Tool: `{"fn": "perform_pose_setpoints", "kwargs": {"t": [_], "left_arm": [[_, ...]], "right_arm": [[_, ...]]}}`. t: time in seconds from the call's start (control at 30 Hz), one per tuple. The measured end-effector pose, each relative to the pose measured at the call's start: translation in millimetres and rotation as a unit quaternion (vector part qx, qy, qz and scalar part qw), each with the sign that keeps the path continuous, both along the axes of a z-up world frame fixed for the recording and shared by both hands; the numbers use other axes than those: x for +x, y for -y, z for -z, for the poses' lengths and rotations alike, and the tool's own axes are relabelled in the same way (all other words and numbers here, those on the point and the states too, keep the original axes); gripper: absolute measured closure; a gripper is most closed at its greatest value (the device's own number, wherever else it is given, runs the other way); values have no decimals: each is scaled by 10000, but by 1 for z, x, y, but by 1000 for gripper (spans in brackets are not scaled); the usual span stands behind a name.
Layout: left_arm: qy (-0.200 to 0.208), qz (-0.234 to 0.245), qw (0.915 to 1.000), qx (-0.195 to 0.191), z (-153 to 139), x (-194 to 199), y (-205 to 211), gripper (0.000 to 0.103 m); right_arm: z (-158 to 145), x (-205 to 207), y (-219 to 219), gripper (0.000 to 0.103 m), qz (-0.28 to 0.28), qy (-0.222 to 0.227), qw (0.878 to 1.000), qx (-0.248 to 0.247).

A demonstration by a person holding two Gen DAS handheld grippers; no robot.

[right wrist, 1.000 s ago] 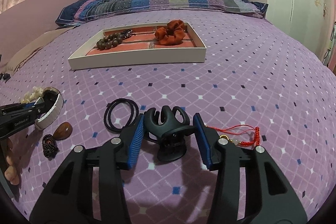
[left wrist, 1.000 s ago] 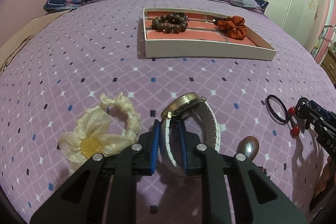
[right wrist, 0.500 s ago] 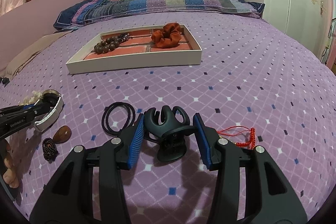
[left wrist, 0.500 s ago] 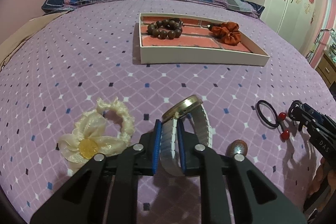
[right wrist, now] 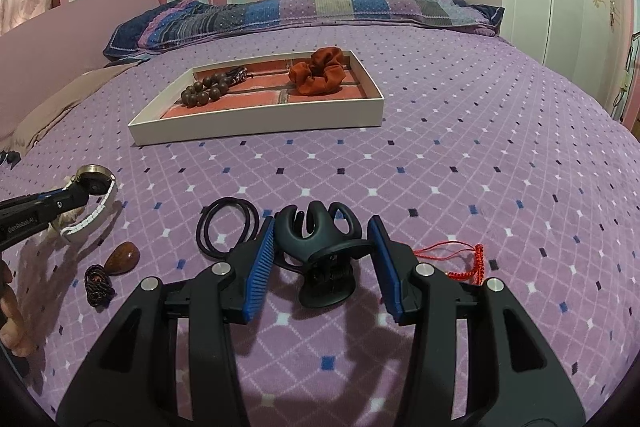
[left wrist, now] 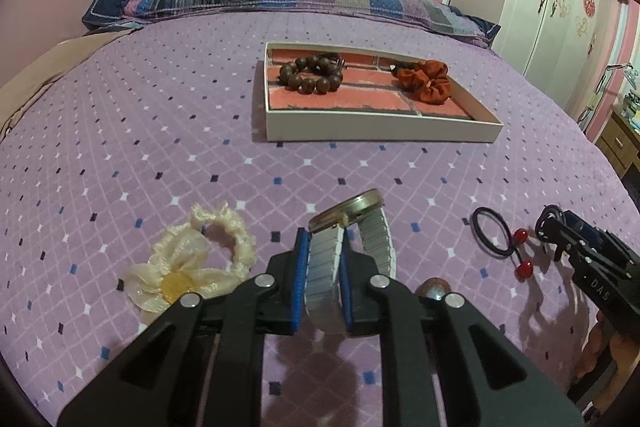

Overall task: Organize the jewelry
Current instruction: 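Lift and carry the white watch and black claw clip over the tray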

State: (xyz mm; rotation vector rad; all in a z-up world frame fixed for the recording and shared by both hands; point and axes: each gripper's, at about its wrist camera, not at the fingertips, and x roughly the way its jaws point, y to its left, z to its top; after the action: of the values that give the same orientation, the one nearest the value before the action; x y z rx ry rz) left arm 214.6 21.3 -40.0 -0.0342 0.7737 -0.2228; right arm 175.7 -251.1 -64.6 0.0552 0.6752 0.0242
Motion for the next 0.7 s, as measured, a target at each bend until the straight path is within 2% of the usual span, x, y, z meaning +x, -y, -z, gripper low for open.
{"fn": "perform_pose_setpoints", "kwargs": {"t": [0.27,0.43,0.7], "left_arm": [[88,-131,9998,-84,-13,3,0,88],[176,-149,9997,-58,-27,9,5,88],[360,-126,9993,-67,-57,39,21,88]], "right_arm": [[-12,0,1,56,-30,65,9999,-86],[-30,5,4,56,-35,222,9997,-104],[-63,48,8,56,-54,433,9990,-39]]}}
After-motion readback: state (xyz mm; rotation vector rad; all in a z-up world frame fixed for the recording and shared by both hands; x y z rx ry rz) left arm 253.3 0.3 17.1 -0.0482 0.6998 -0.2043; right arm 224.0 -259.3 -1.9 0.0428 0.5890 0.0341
